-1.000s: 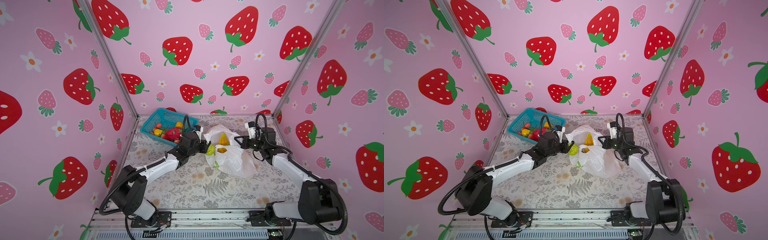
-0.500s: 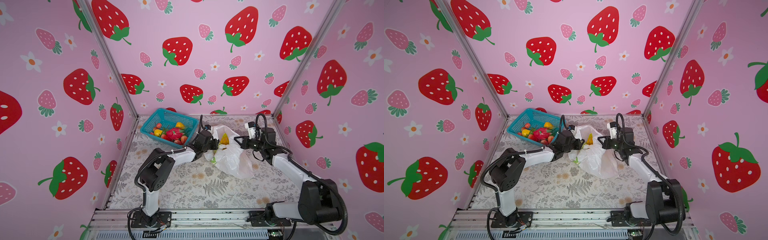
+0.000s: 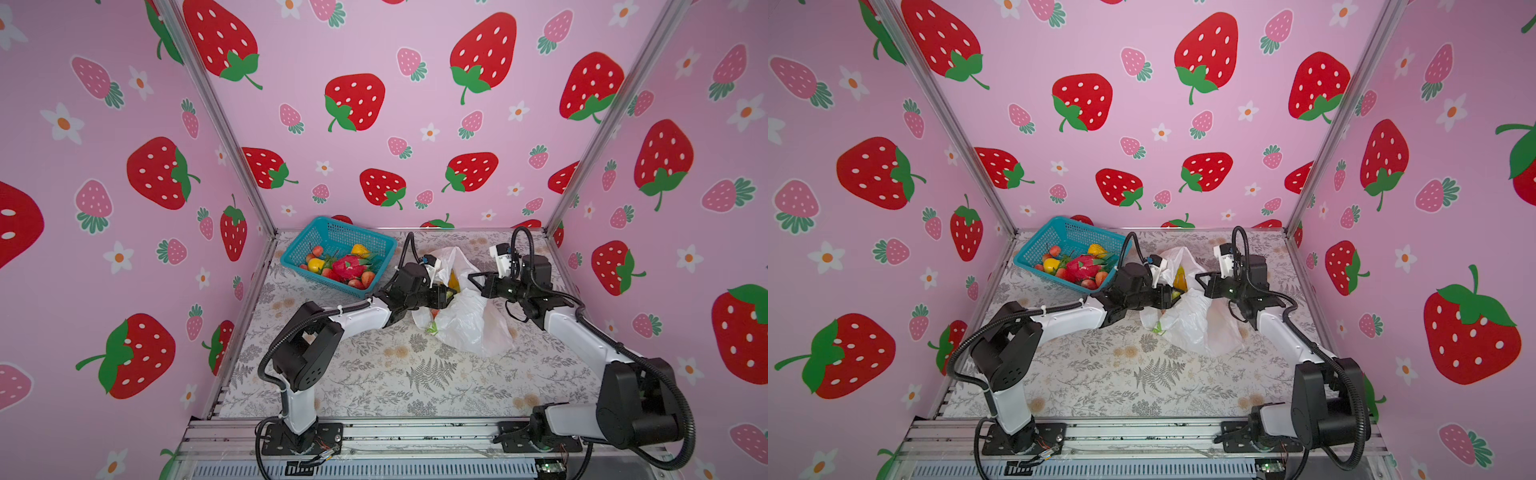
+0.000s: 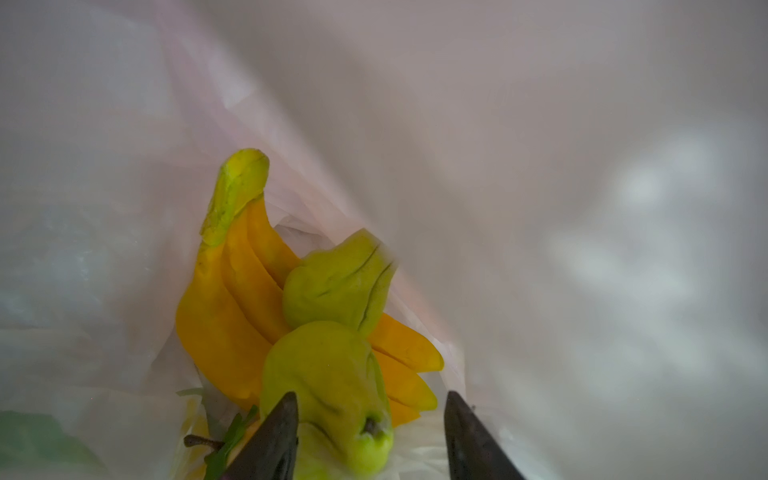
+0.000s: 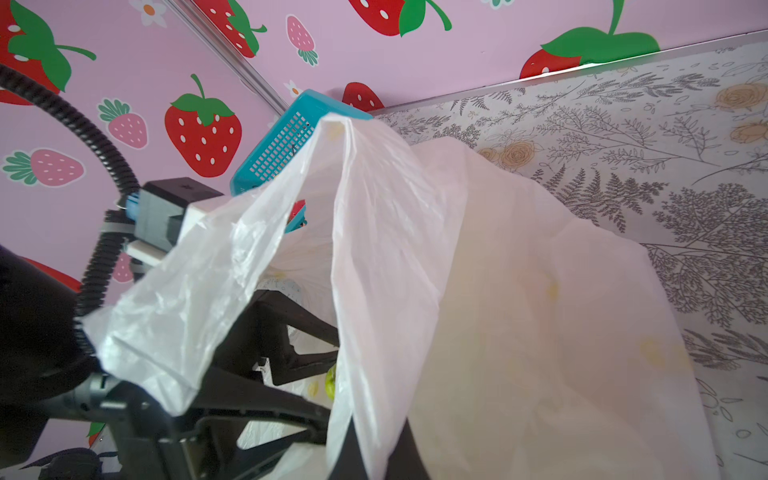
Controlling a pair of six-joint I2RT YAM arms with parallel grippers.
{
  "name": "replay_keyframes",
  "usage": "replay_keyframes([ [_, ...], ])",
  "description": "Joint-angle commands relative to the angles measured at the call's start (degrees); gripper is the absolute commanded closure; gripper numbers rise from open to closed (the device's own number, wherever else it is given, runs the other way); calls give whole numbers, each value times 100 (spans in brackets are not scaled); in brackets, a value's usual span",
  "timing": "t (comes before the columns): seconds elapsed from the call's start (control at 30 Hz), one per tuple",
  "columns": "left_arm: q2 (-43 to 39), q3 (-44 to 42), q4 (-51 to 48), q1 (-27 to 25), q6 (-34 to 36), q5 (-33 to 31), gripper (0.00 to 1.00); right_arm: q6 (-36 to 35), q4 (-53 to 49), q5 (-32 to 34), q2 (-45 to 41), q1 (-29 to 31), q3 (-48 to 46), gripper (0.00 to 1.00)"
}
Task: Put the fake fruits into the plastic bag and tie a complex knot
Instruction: 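Lower the green pear into the bag and open the left gripper, then move the empty left gripper back over the teal basket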
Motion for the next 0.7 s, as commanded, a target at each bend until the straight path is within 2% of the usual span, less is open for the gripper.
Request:
replay_keyframes([
  [0.0, -316, -111, -103, 202, 303, 660, 38, -134, 6, 57, -152, -2, 2, 100],
  [0.27, -1179, -484, -1116, 560, 1332, 878, 32, -169, -56, 153, -156, -6, -4, 100],
  [0.47, -2018, -1026, -1496, 996, 1754, 742, 31, -160, -30, 132, -49, -5, 56, 100],
  [0.57, -2511, -1343, -1513, 1339, 1811, 315, 31, -134, 14, 131, -26, 0, 57, 100],
  [0.67, -2891, -1466, -1688, 1709, 1709, -690, 31, -134, 32, 126, -28, 3, 57, 100],
])
